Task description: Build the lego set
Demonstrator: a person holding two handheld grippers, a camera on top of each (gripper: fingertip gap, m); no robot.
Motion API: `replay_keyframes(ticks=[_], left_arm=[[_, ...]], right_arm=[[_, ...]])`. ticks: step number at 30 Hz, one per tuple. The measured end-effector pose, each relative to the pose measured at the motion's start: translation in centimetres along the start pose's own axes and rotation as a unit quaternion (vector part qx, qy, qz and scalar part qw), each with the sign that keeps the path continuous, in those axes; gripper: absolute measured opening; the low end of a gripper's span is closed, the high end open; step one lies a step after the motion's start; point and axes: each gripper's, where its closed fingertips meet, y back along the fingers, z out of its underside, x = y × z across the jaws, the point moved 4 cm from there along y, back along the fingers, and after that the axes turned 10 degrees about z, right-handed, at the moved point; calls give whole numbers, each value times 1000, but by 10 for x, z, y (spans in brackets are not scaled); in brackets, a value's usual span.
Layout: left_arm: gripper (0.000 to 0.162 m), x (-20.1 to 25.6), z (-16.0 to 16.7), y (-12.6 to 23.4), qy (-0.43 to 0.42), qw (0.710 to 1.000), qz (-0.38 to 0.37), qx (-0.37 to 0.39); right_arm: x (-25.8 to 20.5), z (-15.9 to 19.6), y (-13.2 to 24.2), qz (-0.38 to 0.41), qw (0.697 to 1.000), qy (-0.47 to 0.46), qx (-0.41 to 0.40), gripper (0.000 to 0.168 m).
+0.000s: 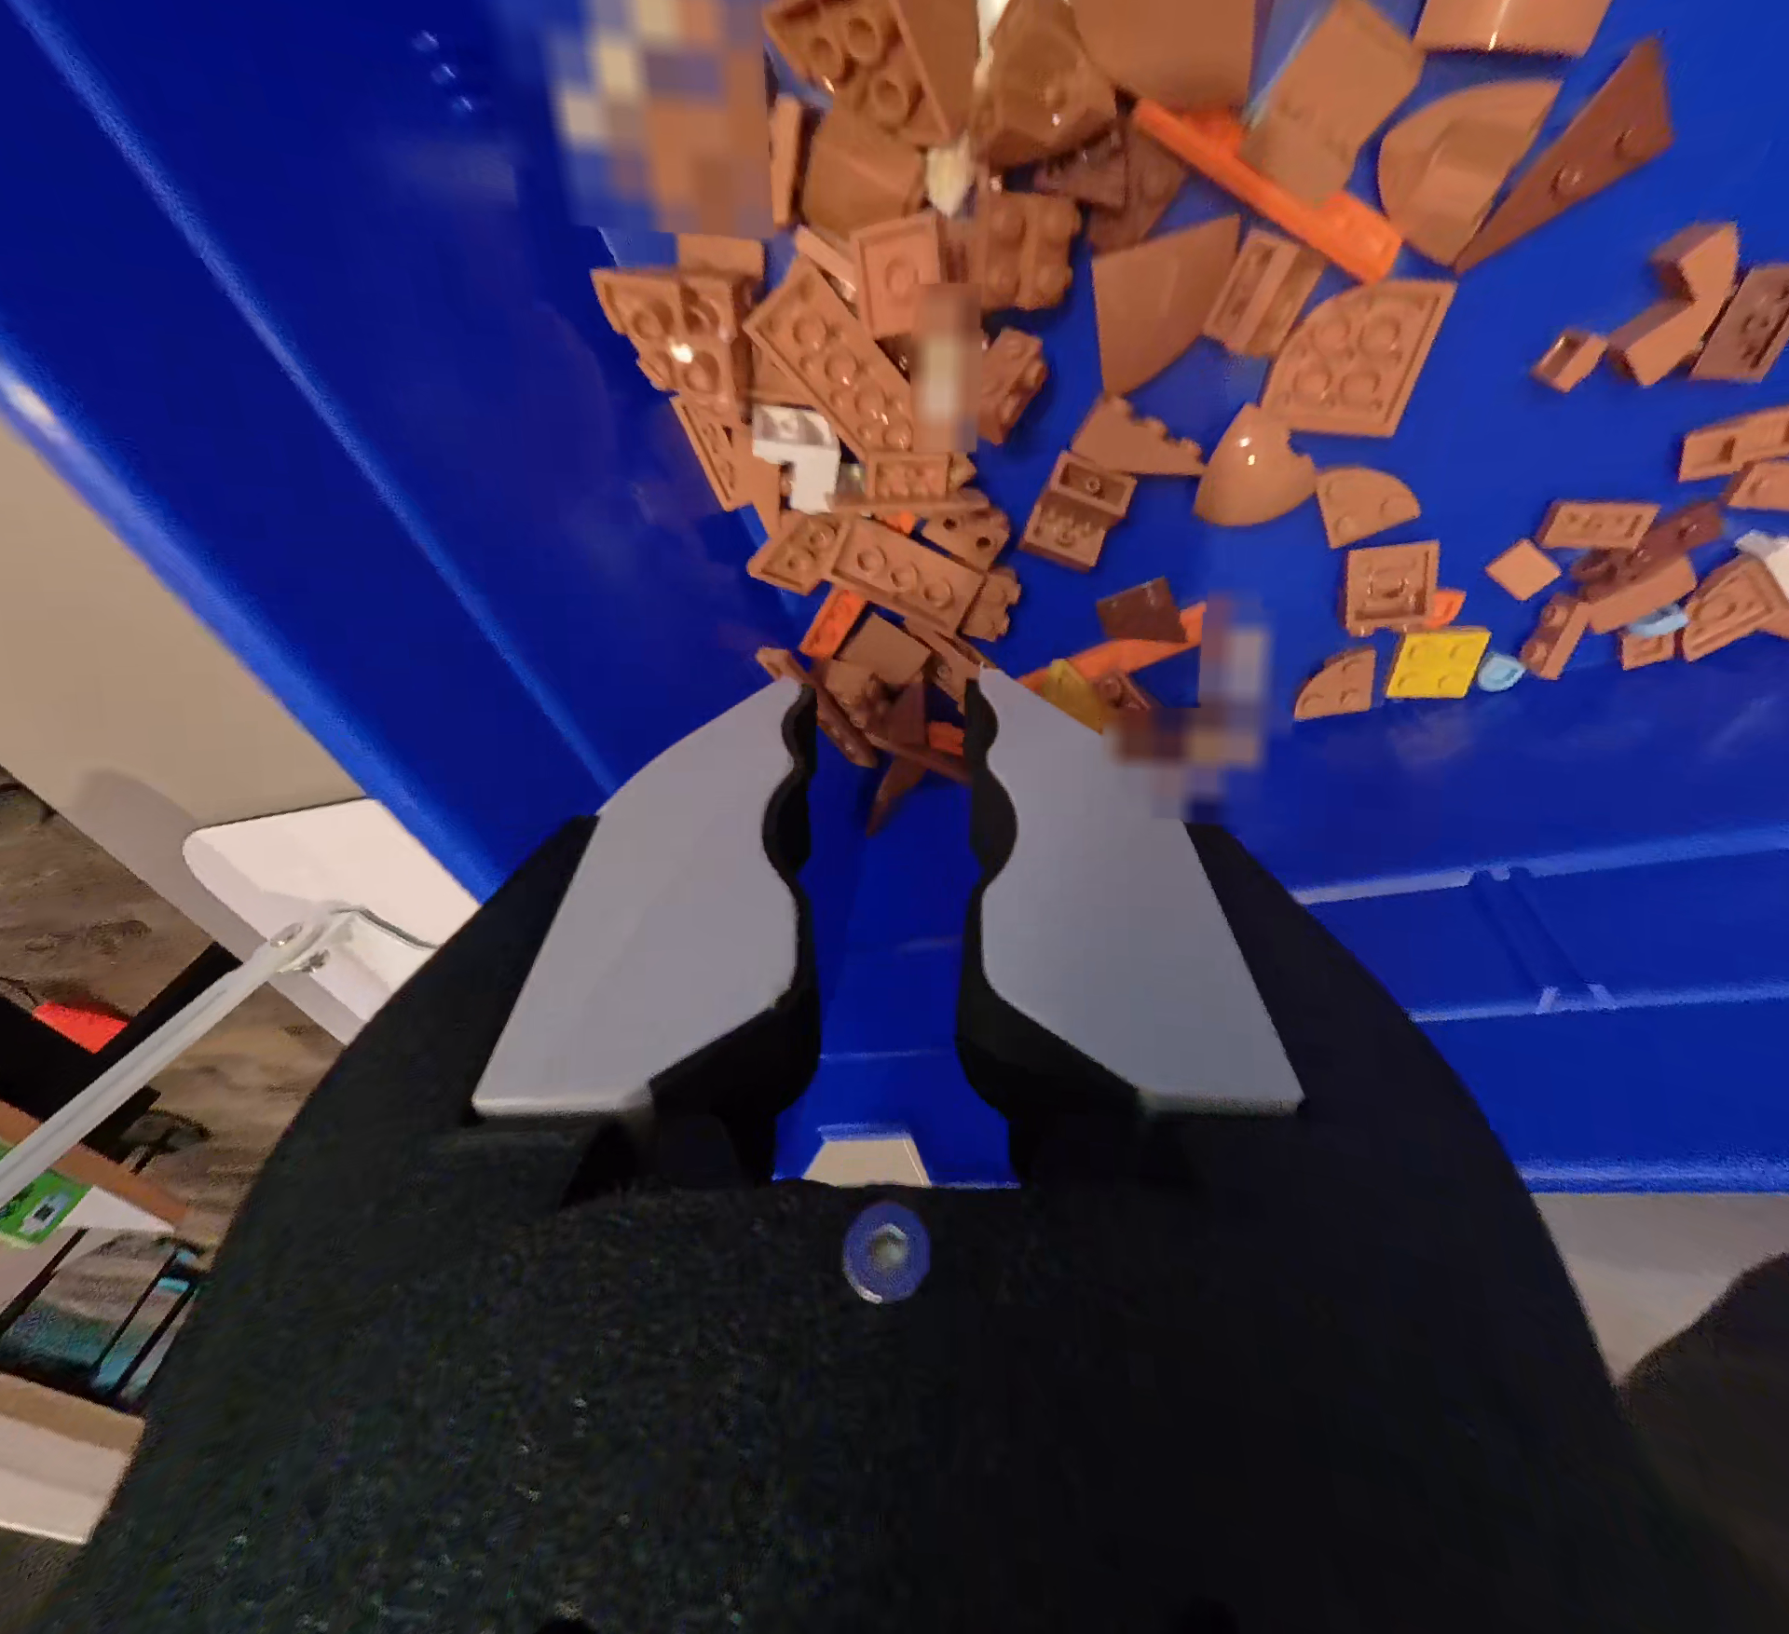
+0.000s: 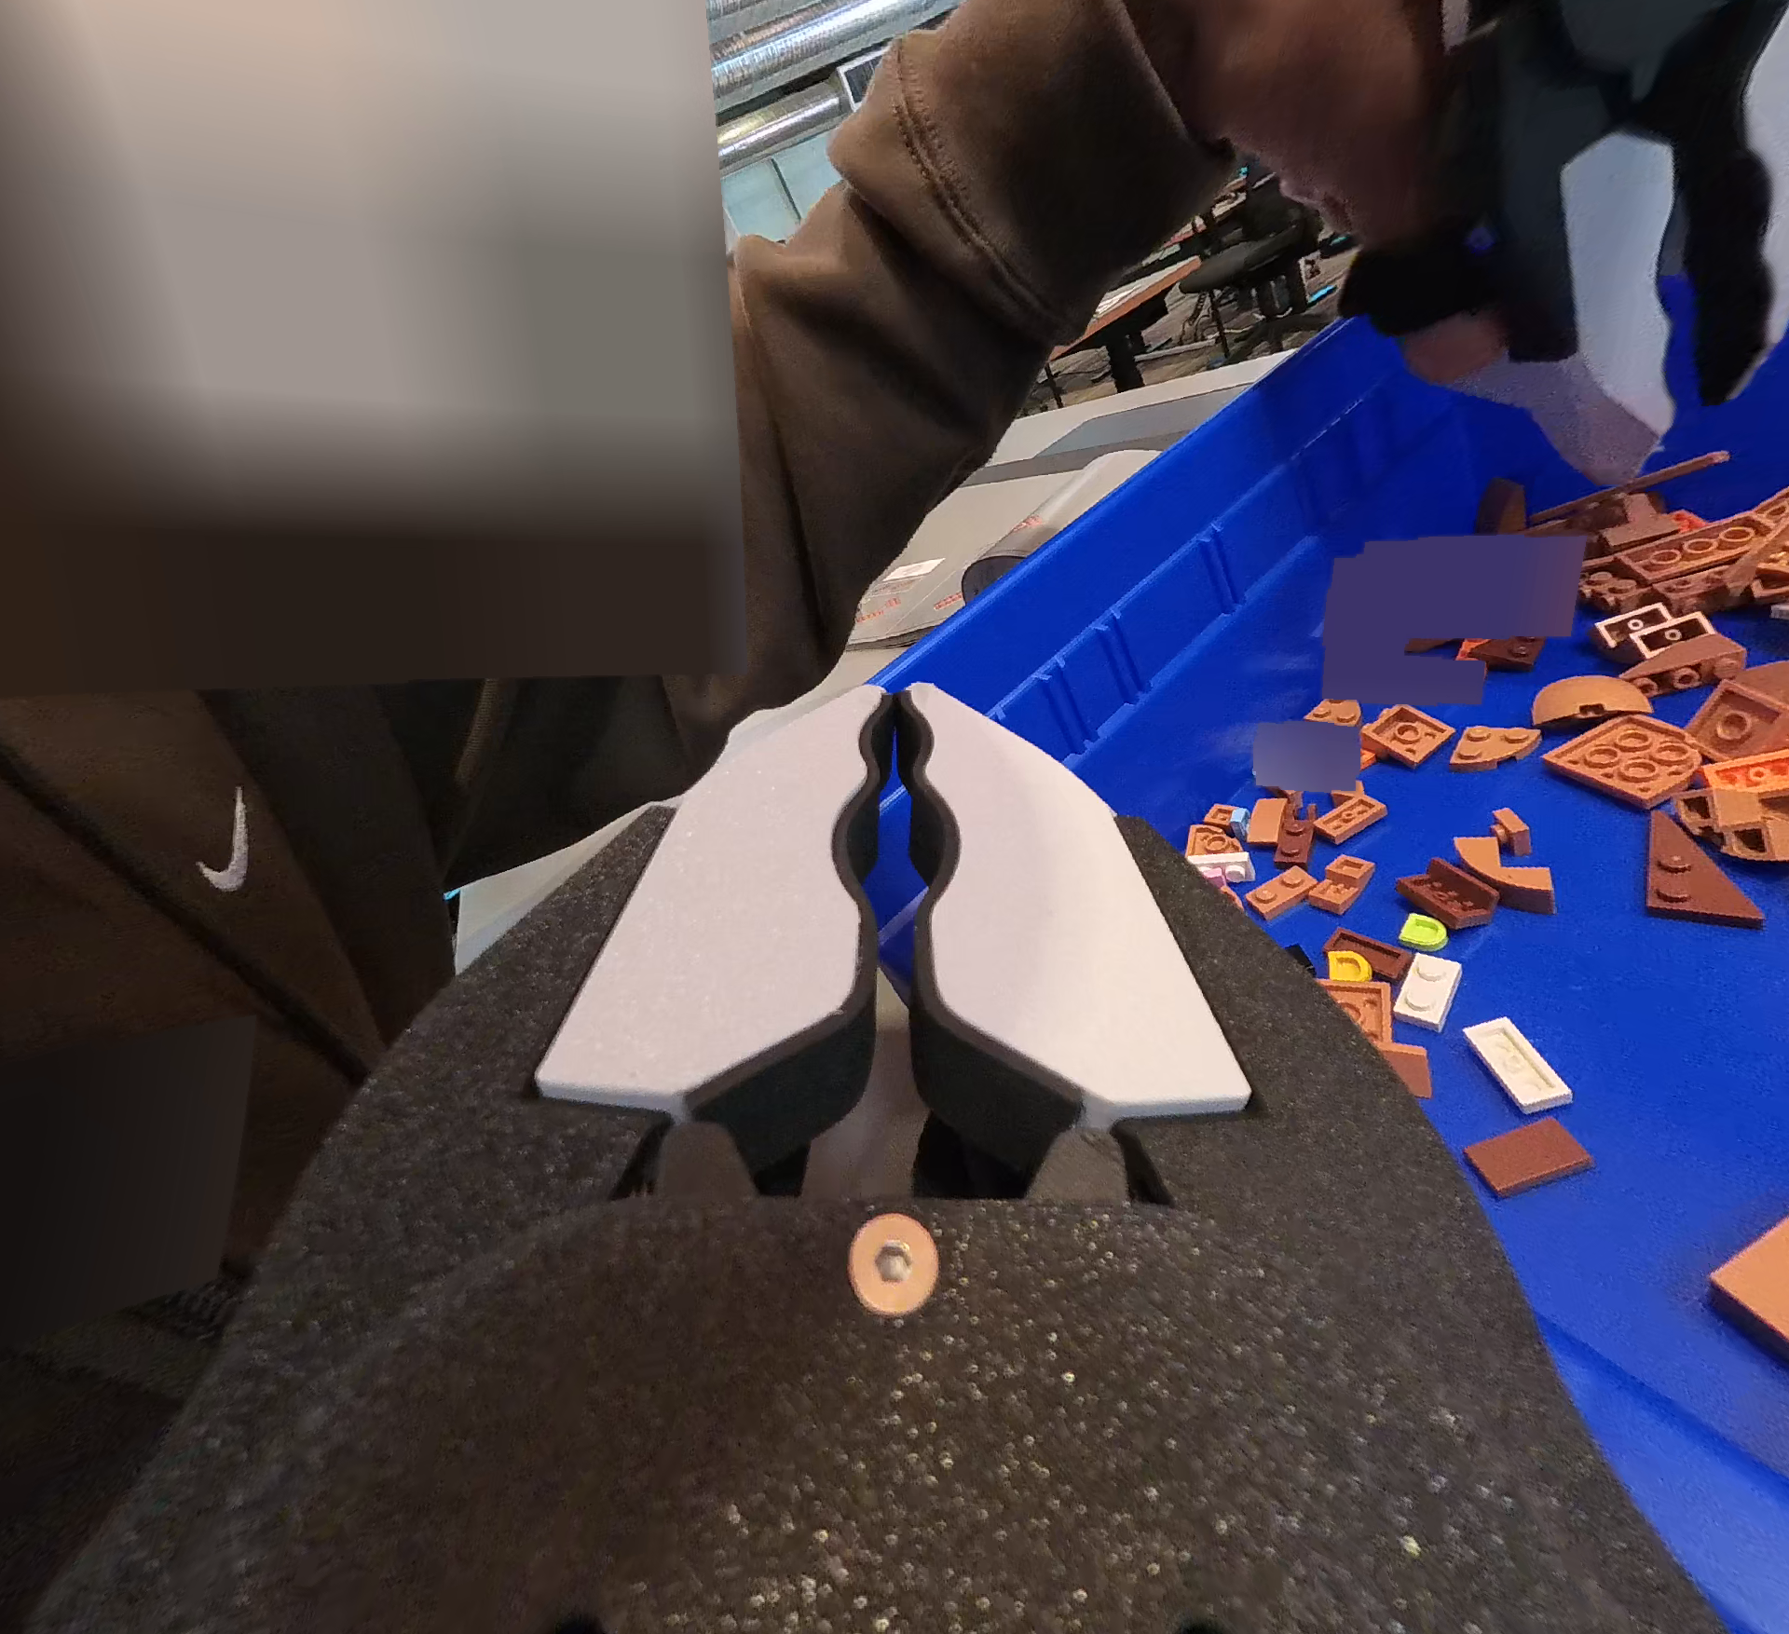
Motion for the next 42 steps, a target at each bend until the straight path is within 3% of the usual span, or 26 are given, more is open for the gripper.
replay_keyframes(ticks=[1, 6, 14, 25, 34, 42], left_arm=[[29, 1, 2, -2, -1, 1000, 3, -13], [25, 4, 4, -15, 1, 999, 16, -43], [23, 7, -13, -28, -13, 999, 41, -17], [19, 1, -47, -10, -29, 994, 26, 99], [20, 1, -4, -8, -4, 1000, 16, 3], [20, 4, 1, -31, -12, 998, 25, -53]], right_arm=[[0, 0, 0, 0, 1000, 0, 0, 0], [0, 0, 0, 0, 1000, 0, 1, 0], [0, 0, 0, 0, 1000, 0, 1, 0], [0, 0, 0, 0, 1000, -1, 2, 0], [-1, 0, 0, -2, 1000, 0, 1, 0], [0, -1, 0, -1, 1000, 0, 2, 0]])
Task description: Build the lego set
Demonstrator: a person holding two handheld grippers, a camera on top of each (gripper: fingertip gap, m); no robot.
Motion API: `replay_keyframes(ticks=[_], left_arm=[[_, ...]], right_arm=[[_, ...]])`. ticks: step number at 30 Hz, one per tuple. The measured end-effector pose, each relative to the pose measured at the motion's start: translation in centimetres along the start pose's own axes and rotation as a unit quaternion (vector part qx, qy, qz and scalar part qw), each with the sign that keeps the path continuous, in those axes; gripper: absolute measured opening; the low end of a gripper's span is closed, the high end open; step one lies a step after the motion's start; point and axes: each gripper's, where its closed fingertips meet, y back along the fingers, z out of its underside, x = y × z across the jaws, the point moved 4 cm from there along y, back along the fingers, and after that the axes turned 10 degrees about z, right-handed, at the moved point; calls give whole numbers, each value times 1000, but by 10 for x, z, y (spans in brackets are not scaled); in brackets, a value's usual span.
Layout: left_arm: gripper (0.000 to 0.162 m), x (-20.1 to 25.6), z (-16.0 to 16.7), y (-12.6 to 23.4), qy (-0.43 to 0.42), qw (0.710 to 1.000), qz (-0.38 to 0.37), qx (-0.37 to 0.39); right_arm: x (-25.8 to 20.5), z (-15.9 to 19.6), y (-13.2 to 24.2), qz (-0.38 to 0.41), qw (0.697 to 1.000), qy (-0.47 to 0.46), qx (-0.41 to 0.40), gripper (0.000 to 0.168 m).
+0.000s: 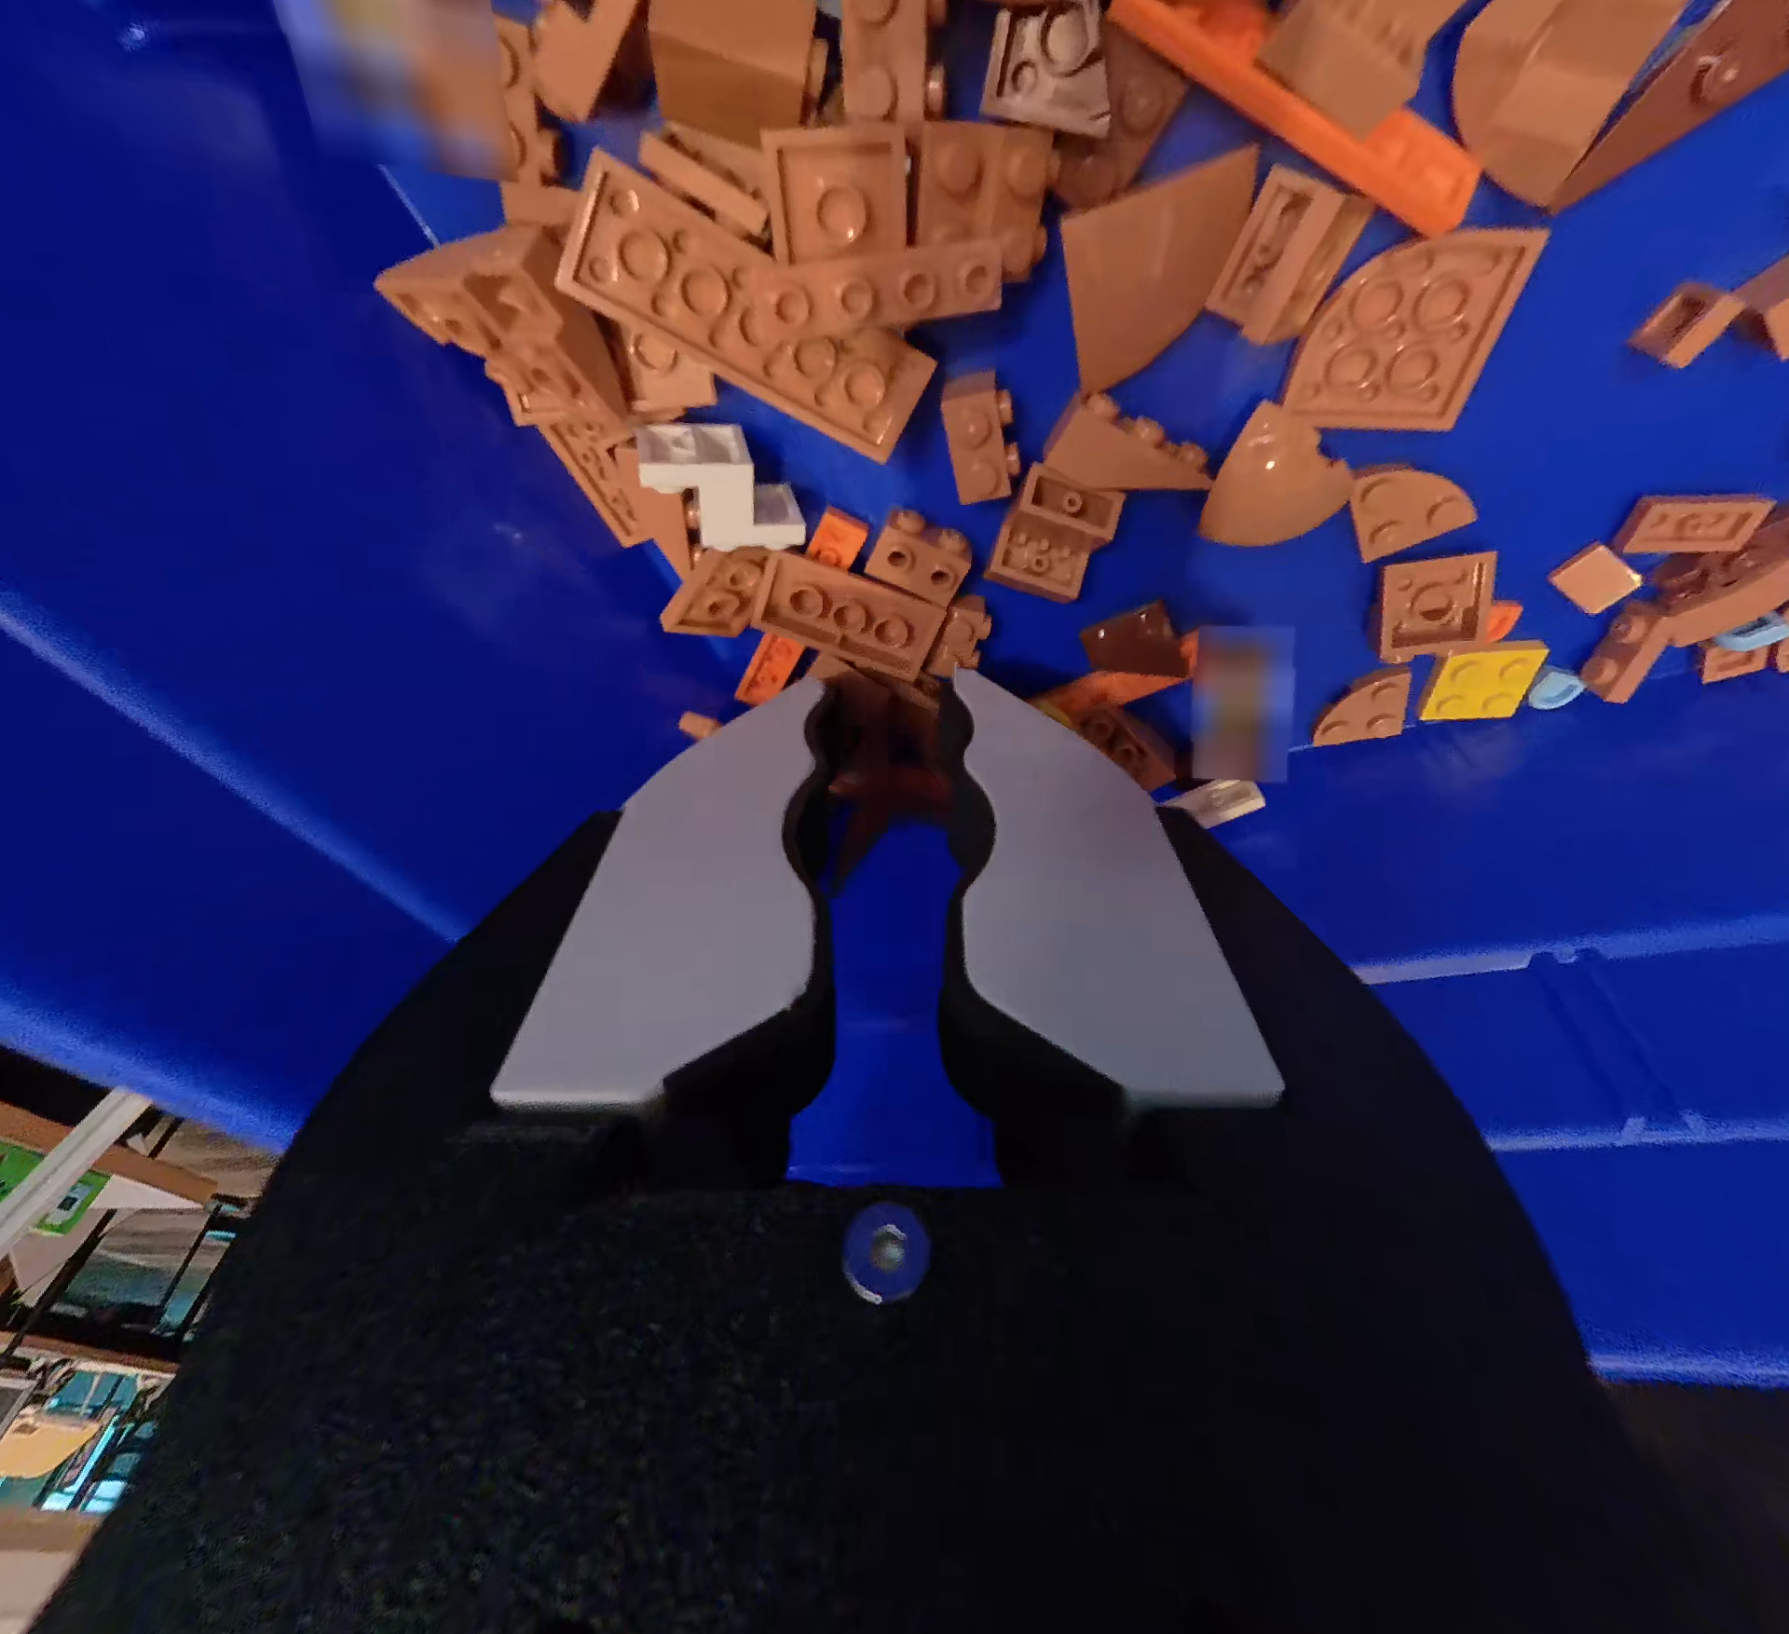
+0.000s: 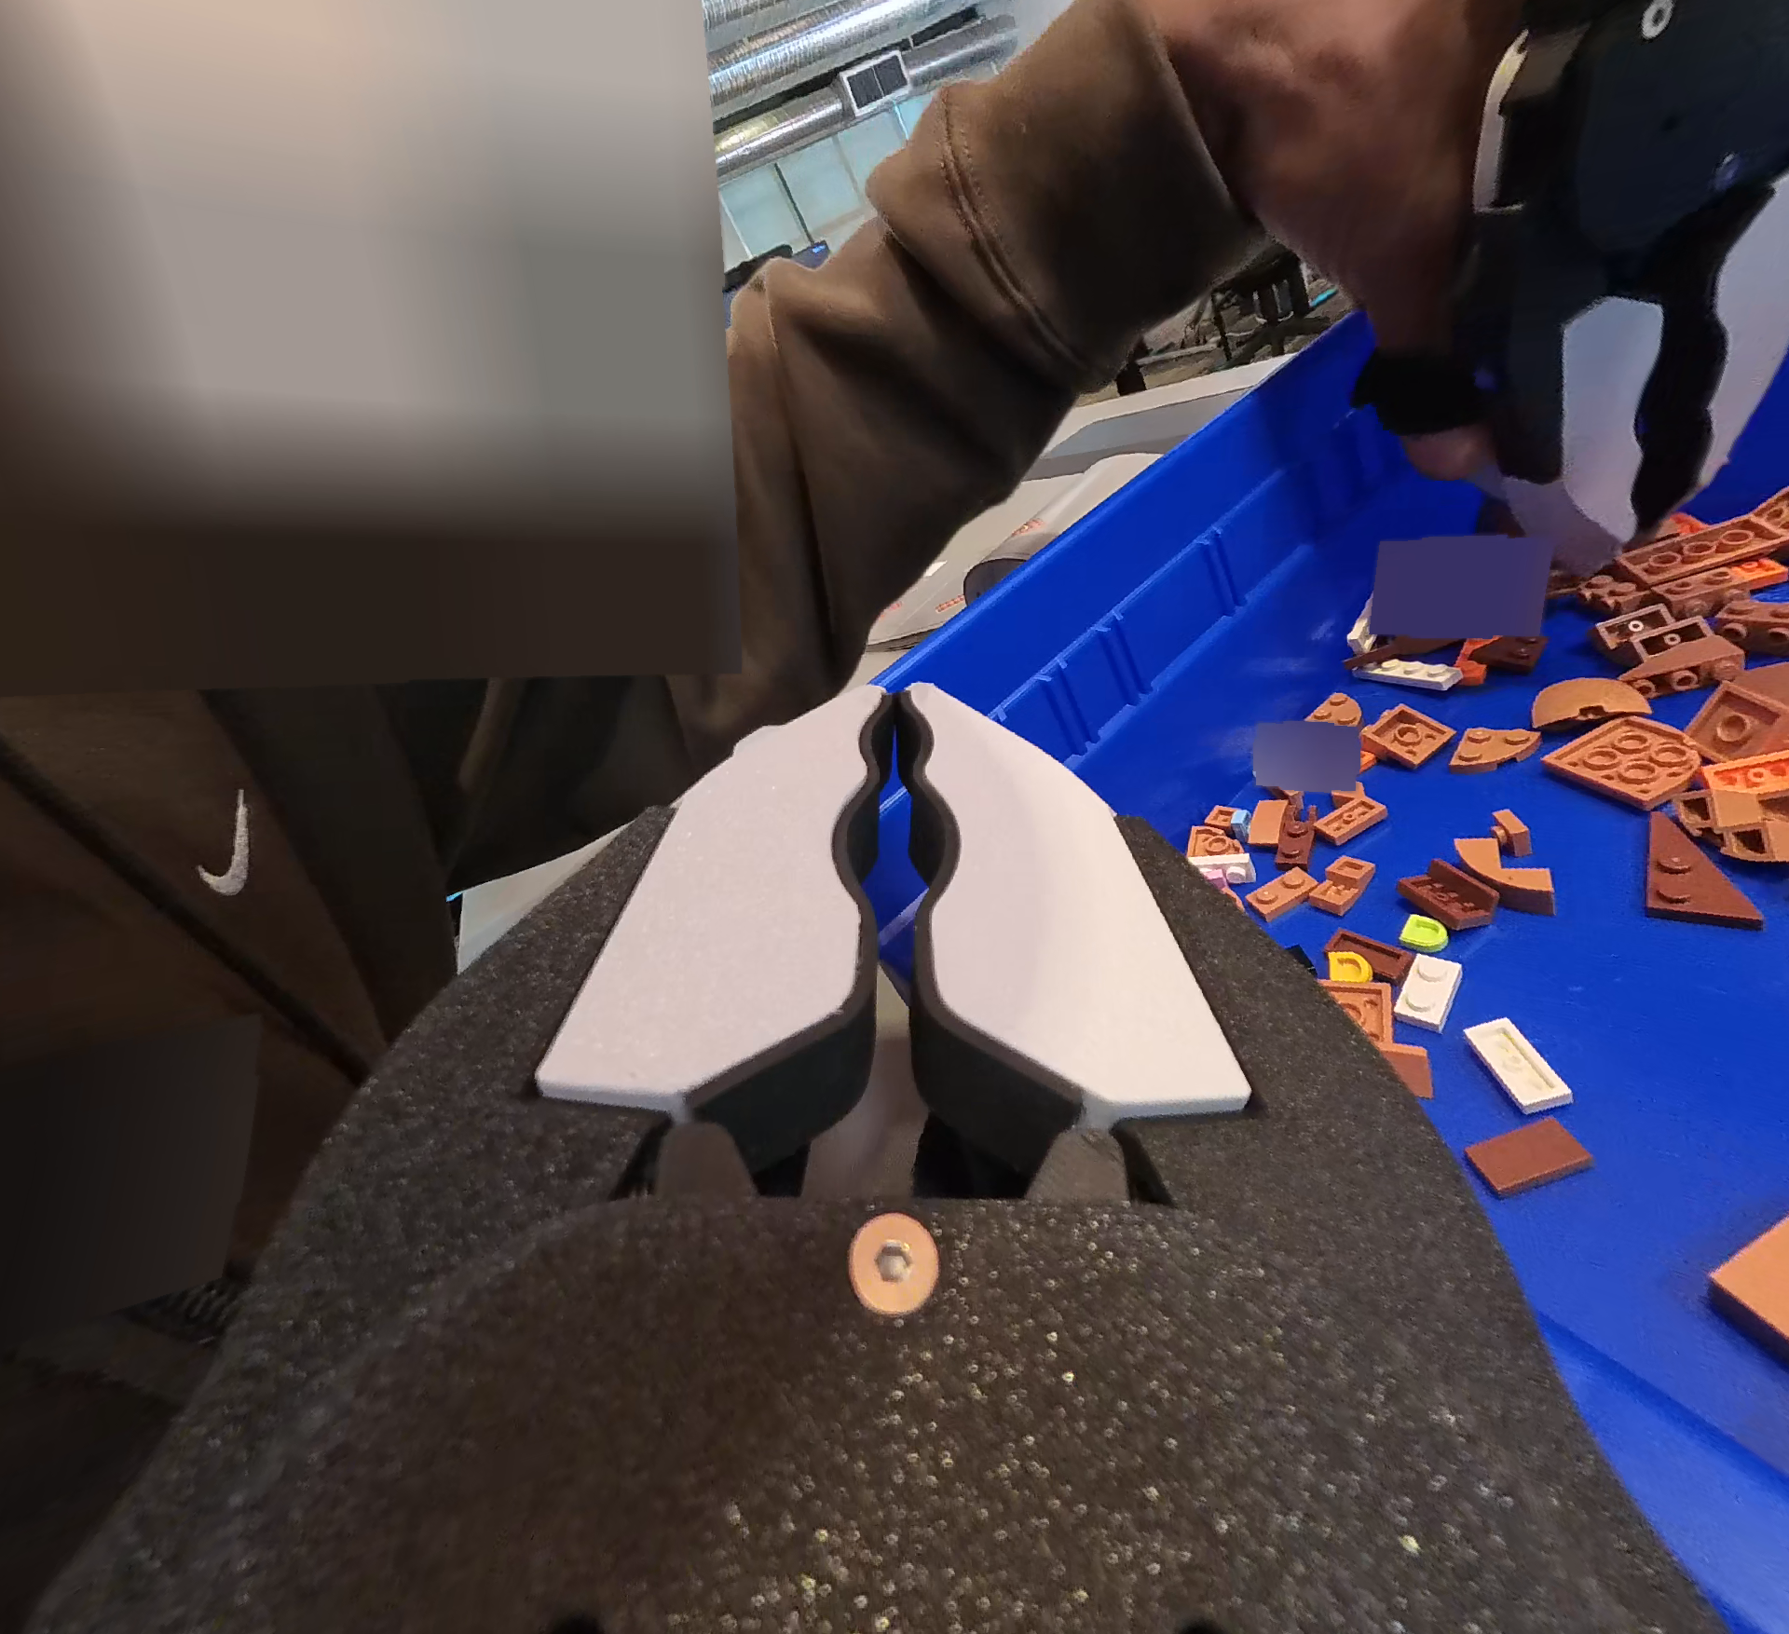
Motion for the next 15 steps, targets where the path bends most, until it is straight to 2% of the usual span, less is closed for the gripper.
replay_keyframes(ticks=[7, 11, 15], left_arm=[[17, 4, -12, 0, -19, 999, 17, 21], [17, 6, -25, 4, -29, 997, 26, 67], [18, -1, -28, 19, -23, 994, -5, 107]], right_arm=[[0, 0, 0, -1, 1000, 0, 0, 0], [0, 0, 0, -1, 1000, 1, 1, 0], [0, 0, 1, -1, 1000, 0, 2, 0]])
